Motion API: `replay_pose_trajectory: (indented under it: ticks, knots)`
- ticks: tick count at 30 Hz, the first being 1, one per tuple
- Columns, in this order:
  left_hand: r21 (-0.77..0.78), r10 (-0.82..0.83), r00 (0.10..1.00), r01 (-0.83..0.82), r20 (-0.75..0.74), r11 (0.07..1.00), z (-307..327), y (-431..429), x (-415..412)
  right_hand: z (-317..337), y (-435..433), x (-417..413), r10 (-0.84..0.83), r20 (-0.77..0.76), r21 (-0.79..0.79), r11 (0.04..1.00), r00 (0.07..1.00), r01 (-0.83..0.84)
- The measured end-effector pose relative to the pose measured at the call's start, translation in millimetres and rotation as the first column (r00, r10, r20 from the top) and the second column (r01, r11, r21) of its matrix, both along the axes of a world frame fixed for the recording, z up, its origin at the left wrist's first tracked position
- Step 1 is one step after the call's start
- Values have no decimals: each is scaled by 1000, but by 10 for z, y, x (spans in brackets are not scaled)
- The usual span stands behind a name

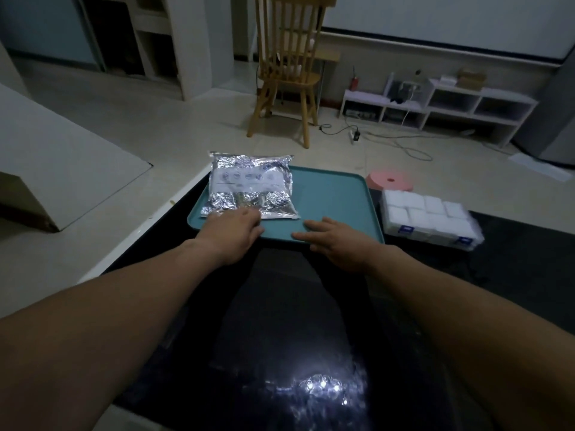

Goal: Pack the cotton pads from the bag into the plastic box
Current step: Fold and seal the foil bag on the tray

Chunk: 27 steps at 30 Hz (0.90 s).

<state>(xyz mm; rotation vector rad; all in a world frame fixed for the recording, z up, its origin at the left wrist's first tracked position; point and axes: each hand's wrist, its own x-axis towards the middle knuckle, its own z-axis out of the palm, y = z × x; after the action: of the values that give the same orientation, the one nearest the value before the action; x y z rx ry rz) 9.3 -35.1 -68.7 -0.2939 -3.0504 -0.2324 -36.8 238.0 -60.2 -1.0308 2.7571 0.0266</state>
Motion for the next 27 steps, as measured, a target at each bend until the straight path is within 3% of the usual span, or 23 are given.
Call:
replay_pose_trajectory:
  ticks: [9,15,20,27]
  knots:
    - [114,20,998,-28,67,993,132,-301,-245,5,-20,-76,7,30,-46,999,1000,-6]
    - [63,33,999,-35,29,997,149,-248,-432,-14,-16,-69,16,-7,-34,999,1000,-17]
    - [14,50,976,-49,-211,999,40,-126,-168,-75,-83,-36,-22,2,-94,995,1000,22]
    - [127,191,981,-186,-27,974,121,87,88,-51,-144,85,-139,69,-107,984,988,146]
